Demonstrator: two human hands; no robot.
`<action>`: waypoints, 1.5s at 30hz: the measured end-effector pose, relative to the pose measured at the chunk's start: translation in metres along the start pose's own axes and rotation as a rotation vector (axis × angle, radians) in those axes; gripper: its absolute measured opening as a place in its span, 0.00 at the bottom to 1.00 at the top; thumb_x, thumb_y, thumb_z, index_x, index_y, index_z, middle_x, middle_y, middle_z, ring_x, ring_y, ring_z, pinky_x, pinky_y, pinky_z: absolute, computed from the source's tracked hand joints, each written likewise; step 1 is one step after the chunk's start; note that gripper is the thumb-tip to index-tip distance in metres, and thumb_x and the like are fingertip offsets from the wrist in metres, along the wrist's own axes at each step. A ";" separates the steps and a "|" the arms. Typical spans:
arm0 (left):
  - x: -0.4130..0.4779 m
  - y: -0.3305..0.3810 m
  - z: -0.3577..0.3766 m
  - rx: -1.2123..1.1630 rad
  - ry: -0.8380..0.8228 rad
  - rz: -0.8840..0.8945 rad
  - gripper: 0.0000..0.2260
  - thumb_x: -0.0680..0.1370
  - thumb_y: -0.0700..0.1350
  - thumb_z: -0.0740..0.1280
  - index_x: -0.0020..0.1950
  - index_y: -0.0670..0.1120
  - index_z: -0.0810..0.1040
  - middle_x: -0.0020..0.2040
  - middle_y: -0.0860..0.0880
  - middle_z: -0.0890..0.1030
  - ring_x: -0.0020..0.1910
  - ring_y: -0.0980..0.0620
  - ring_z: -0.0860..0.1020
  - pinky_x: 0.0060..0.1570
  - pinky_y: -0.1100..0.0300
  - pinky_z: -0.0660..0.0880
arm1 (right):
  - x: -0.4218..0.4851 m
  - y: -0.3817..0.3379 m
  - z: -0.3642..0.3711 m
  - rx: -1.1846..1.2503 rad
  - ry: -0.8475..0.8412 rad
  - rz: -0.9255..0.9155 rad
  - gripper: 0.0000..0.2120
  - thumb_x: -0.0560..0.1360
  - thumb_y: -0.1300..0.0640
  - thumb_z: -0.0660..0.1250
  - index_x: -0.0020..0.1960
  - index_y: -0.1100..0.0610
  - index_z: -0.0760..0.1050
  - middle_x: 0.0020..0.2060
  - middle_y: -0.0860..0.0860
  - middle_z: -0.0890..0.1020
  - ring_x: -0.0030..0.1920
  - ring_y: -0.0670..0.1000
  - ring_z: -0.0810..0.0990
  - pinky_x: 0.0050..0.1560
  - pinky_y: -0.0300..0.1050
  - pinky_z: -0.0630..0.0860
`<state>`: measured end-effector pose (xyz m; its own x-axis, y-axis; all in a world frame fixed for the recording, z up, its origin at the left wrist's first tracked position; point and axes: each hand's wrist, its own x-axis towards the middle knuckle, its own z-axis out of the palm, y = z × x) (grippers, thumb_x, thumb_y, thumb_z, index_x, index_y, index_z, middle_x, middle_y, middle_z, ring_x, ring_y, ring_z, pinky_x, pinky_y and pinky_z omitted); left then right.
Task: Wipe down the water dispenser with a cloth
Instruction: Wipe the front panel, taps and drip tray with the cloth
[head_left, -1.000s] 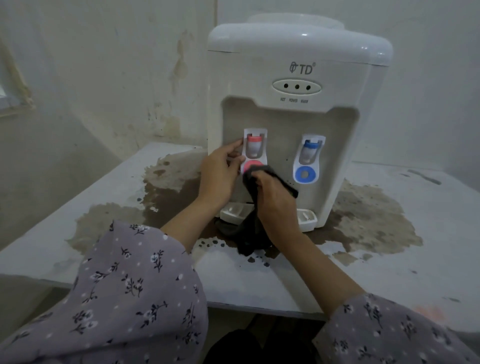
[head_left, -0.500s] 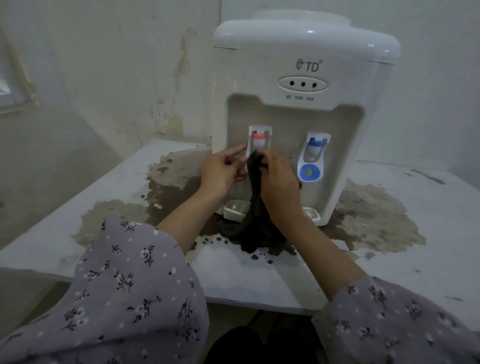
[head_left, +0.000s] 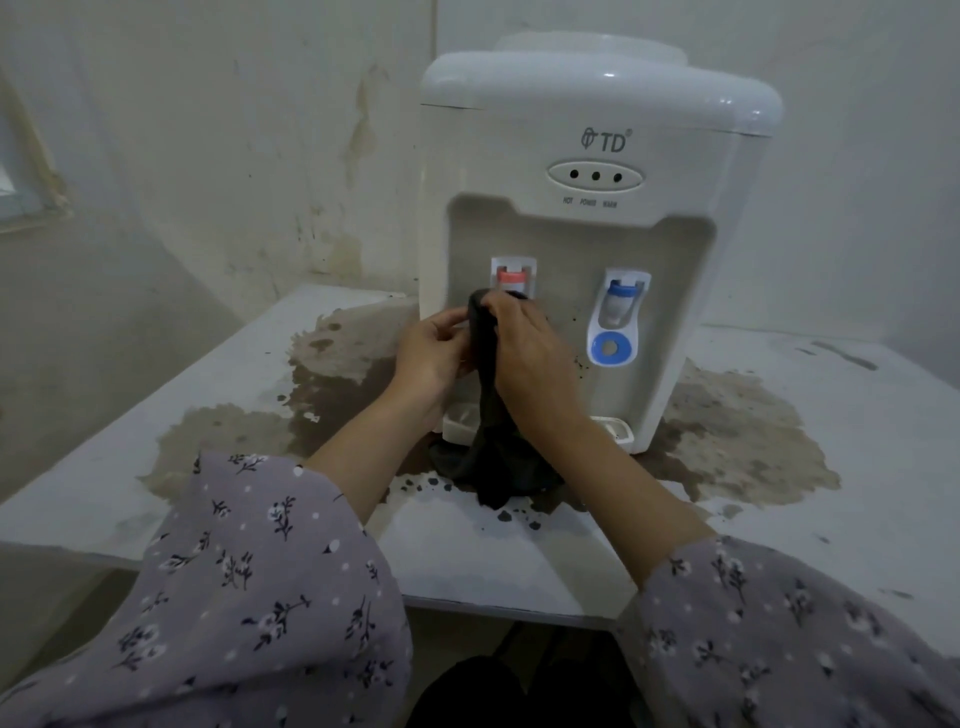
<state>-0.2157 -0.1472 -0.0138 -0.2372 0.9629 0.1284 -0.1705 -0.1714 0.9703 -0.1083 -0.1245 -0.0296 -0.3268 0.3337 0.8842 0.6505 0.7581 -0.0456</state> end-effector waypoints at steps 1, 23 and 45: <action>0.000 -0.001 0.000 -0.017 -0.003 -0.018 0.12 0.79 0.37 0.62 0.62 0.41 0.76 0.53 0.44 0.80 0.46 0.52 0.80 0.39 0.66 0.78 | -0.007 0.001 0.002 -0.003 -0.008 -0.003 0.13 0.75 0.58 0.64 0.57 0.58 0.66 0.45 0.58 0.80 0.44 0.54 0.80 0.46 0.43 0.77; -0.002 -0.008 0.003 -0.043 -0.093 -0.032 0.09 0.80 0.39 0.60 0.57 0.46 0.77 0.43 0.48 0.82 0.37 0.56 0.81 0.42 0.64 0.78 | 0.007 0.006 -0.008 0.347 0.181 0.550 0.09 0.73 0.66 0.65 0.52 0.60 0.71 0.53 0.52 0.69 0.48 0.40 0.70 0.53 0.28 0.69; -0.012 -0.006 0.008 -0.065 -0.125 -0.008 0.12 0.77 0.40 0.65 0.59 0.50 0.72 0.48 0.45 0.82 0.50 0.48 0.81 0.54 0.54 0.77 | 0.024 0.017 -0.051 0.145 0.205 0.390 0.06 0.74 0.68 0.65 0.48 0.64 0.79 0.44 0.52 0.75 0.42 0.40 0.70 0.48 0.21 0.64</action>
<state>-0.2036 -0.1564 -0.0193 -0.1154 0.9820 0.1495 -0.2342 -0.1731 0.9567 -0.0704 -0.1325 0.0150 0.0751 0.5031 0.8609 0.5908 0.6731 -0.4449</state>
